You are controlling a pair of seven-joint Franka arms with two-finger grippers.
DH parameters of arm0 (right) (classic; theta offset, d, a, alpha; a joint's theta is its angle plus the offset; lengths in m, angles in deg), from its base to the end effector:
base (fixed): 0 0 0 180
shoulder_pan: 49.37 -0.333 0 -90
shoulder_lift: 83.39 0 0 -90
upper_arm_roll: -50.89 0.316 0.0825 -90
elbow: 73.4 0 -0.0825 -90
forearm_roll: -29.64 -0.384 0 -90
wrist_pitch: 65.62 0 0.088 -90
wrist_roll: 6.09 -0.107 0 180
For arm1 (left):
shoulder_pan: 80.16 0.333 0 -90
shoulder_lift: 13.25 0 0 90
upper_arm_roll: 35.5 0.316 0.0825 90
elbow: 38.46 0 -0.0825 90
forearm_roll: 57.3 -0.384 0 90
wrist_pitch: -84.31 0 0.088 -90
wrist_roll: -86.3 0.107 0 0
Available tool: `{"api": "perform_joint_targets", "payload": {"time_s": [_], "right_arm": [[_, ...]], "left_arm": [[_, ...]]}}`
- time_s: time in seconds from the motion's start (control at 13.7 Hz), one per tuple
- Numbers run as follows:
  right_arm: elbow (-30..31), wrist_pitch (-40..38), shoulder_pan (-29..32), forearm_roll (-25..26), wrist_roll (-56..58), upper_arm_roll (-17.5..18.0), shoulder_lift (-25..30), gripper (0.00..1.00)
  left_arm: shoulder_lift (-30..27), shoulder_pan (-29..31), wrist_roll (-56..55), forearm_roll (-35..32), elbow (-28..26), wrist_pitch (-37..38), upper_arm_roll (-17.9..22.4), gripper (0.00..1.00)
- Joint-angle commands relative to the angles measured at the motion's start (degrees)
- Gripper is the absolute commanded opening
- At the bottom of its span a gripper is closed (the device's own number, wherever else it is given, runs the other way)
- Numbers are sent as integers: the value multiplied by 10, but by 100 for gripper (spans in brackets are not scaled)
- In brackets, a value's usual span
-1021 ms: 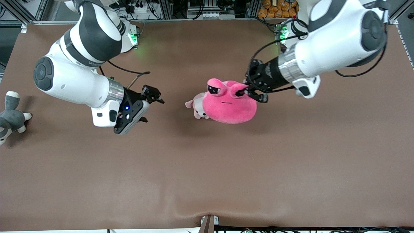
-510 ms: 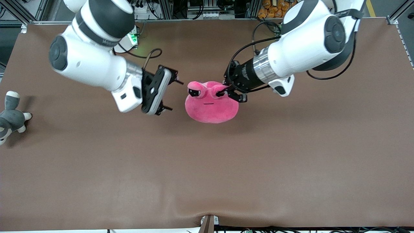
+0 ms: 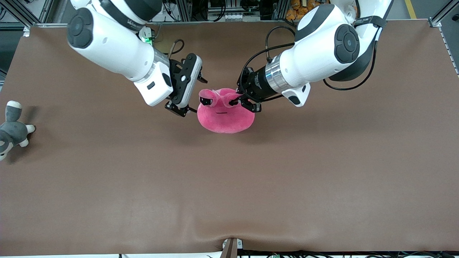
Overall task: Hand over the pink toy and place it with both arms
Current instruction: 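Grasp the plush's other ear with the right gripper, then open the left gripper to release the plush to the right gripper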
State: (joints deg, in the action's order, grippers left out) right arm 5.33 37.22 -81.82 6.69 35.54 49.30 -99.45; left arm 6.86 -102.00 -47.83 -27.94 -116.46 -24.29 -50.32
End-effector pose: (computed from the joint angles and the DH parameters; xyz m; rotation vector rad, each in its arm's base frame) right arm 0.5473 0.3686 0.5769 -2.2723 -1.5622 -0.2441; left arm 0.5445 -0.4125 0.5587 1.6854 2.2248 -0.8198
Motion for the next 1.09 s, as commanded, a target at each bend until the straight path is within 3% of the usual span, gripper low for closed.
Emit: {"api": "perform_joint_targets", "payload": {"time_s": [0.0,0.8,0.88,0.95,1.02], "right_arm": [[7,2,-33,37,0,-5,4,100],[11,18,-53,62,-20,-6,-2,100],[10,19,-55,63,-20,-6,-2,87],[10,19,-54,63,-20,-6,-3,46],[11,19,-54,63,-20,-6,-3,16]], "left_arm": [[4,-8,-11,12,8,-4,3,0],[3,-7,-10,9,8,-3,3,0],[3,-6,-10,8,8,-3,3,0],[4,-5,-10,9,8,-3,4,0],[5,-4,-10,10,8,-3,3,0]]}}
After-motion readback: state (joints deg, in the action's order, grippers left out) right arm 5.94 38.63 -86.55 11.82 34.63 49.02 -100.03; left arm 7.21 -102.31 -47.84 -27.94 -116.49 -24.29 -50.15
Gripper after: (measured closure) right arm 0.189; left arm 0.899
